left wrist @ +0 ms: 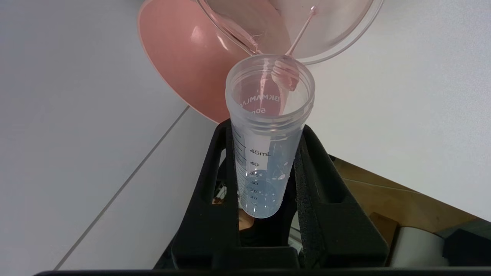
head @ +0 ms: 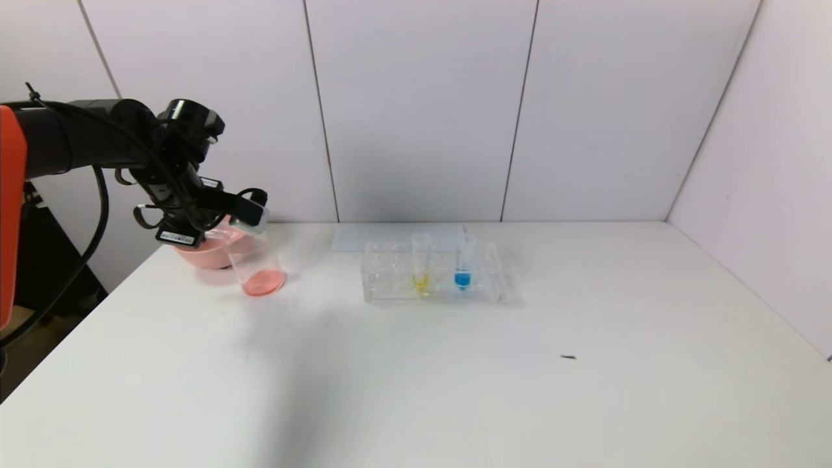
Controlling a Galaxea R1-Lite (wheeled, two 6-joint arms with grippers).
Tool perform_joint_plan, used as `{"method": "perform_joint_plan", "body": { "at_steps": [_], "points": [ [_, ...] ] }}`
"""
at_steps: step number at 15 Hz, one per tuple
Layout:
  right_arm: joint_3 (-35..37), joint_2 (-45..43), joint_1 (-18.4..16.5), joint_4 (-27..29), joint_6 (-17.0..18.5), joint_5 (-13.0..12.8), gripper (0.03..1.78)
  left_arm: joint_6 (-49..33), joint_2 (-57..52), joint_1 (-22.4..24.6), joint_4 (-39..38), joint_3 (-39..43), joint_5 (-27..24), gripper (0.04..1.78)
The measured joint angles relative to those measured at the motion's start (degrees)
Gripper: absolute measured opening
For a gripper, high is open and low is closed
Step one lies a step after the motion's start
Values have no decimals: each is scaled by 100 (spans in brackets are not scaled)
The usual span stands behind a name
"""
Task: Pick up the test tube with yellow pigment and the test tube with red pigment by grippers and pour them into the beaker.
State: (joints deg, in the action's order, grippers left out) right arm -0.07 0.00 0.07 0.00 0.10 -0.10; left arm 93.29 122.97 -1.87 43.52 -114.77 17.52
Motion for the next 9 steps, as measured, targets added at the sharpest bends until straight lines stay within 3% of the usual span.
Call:
{"method": "perform_joint_plan", "body": {
  "at_steps": [9],
  "points": [
    [0,0,0,0,0,2,170,83,5,-24,-2,0,172,44]
  ]
}}
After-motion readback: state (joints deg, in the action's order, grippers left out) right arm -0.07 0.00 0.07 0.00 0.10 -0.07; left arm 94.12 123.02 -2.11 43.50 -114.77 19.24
